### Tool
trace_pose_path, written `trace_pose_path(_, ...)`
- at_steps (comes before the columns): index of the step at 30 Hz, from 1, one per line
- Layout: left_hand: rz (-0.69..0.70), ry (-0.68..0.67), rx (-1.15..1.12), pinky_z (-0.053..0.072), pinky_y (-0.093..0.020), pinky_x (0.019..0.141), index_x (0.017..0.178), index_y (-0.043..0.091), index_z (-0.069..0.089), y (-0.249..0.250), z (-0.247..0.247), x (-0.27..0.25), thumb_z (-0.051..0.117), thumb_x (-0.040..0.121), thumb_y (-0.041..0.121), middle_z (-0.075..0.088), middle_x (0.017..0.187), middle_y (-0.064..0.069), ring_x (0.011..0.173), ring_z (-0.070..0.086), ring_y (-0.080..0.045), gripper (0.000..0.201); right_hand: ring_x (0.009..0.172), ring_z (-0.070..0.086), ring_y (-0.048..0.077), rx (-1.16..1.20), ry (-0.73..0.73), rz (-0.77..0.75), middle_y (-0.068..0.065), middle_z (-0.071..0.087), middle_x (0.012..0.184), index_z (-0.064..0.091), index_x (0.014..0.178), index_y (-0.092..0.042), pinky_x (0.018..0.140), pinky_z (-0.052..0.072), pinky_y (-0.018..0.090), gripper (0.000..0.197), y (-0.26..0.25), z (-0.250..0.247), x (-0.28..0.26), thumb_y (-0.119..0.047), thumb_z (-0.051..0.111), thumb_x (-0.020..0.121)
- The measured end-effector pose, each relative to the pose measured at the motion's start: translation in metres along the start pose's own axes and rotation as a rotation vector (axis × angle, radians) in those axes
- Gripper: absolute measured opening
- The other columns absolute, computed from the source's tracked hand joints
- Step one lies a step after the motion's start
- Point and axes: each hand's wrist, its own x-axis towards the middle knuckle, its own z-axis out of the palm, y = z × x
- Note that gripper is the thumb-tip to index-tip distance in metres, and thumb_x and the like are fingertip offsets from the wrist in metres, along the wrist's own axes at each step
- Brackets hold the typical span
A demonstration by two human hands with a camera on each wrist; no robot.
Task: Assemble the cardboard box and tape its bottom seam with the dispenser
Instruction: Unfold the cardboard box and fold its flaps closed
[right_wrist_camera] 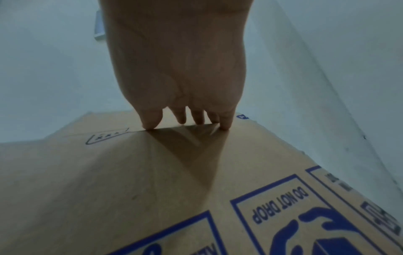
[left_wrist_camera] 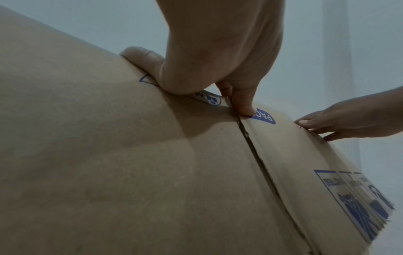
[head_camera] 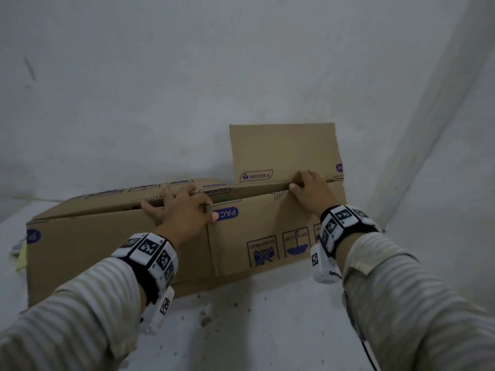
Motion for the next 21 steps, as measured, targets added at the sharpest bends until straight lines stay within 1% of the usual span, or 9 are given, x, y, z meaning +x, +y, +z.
trace_pose_path(2,0.013,-0.004,0.001,-0.001,-0.059,0.116,0.08,0.046,0.052,0.001,0.001,0.003,0.063,0.08,0.051,0.03,0.151,0.002,0.145,-0.003,-0.04,0.012,0.126,0.041,0.034,-0.04,-0.026,0.019,0.013,0.047,0.134,0.05,0.123,-0.01,0.104,0.036,0.042,0.041,0.002,0.0,0.005,-0.038,0.044,0.094)
trace_pose_path(4,0.012,-0.006,-0.006,-0.001,-0.059,0.116,0.075,0.046,0.052,0.002,0.0,0.003,0.063,0.08,0.05,0.03,0.151,0.003,0.145,-0.004,-0.038,0.013,0.124,0.042,0.035,-0.113,-0.061,0.052,0.013,0.046,0.135,0.05,0.125,-0.013,0.102,0.037,0.043,0.042,0.002,-0.004,0.006,-0.039,0.041,0.094)
trace_pose_path(6,0.005,-0.025,-0.033,-0.001,-0.058,0.116,0.078,0.044,0.053,0.003,0.0,0.003,0.064,0.081,0.048,0.028,0.152,0.003,0.145,-0.006,-0.038,0.013,0.12,0.043,0.036,-0.172,-0.1,0.094,0.015,0.044,0.132,0.05,0.122,-0.014,0.098,0.038,0.043,0.038,-0.001,-0.008,0.009,-0.036,0.038,0.094)
trace_pose_path(9,0.017,-0.05,-0.042,-0.001,-0.058,0.117,0.078,0.041,0.055,0.002,-0.002,0.001,0.066,0.08,0.046,0.028,0.152,0.003,0.145,-0.007,-0.037,0.012,0.112,0.043,0.035,-0.247,-0.154,0.172,0.015,0.046,0.119,0.052,0.094,-0.013,0.091,0.038,0.044,0.024,-0.006,-0.009,0.011,-0.028,0.033,0.093)
trace_pose_path(10,0.019,-0.052,-0.042,-0.002,-0.058,0.117,0.077,0.041,0.055,0.002,-0.003,0.0,0.066,0.08,0.046,0.028,0.152,0.003,0.145,-0.007,-0.037,0.013,0.112,0.042,0.035,-0.261,-0.16,0.197,0.014,0.046,0.115,0.049,0.084,-0.014,0.092,0.037,0.045,0.023,-0.008,-0.009,0.012,-0.028,0.032,0.091)
trace_pose_path(12,0.023,-0.056,-0.042,-0.002,-0.059,0.116,0.077,0.041,0.055,0.002,-0.004,-0.002,0.066,0.08,0.047,0.028,0.152,0.004,0.145,-0.008,-0.036,0.013,0.114,0.04,0.037,-0.272,-0.166,0.233,0.011,0.043,0.105,0.045,0.072,-0.014,0.096,0.035,0.047,0.024,-0.01,-0.01,0.011,-0.027,0.033,0.09)
trace_pose_path(16,0.008,-0.054,-0.017,-0.01,-0.068,0.11,0.069,0.043,0.054,0.0,-0.005,-0.005,0.064,0.079,0.051,0.028,0.142,0.019,0.146,-0.009,-0.032,0.016,0.108,0.043,0.036,-0.295,-0.141,0.237,0.013,0.05,0.1,0.044,0.065,-0.013,0.093,0.034,0.044,0.026,-0.013,-0.015,0.004,-0.023,0.039,0.089)
trace_pose_path(20,0.018,-0.09,-0.05,-0.006,-0.069,0.11,0.064,0.043,0.056,-0.005,-0.008,-0.008,0.065,0.077,0.052,0.028,0.15,0.012,0.146,-0.008,-0.03,0.018,0.109,0.043,0.033,-0.337,-0.077,0.216,0.01,0.045,0.088,0.042,0.063,-0.013,0.085,0.037,0.04,0.029,-0.013,-0.017,-0.01,-0.025,0.043,0.09)
trace_pose_path(21,0.017,-0.085,-0.053,-0.009,-0.069,0.109,0.065,0.042,0.058,-0.005,-0.01,-0.011,0.066,0.077,0.051,0.027,0.15,0.012,0.147,-0.008,-0.03,0.017,0.109,0.043,0.033,-0.359,-0.063,0.205,0.009,0.046,0.088,0.042,0.062,-0.013,0.083,0.037,0.039,0.03,-0.014,-0.018,-0.014,-0.025,0.043,0.09)
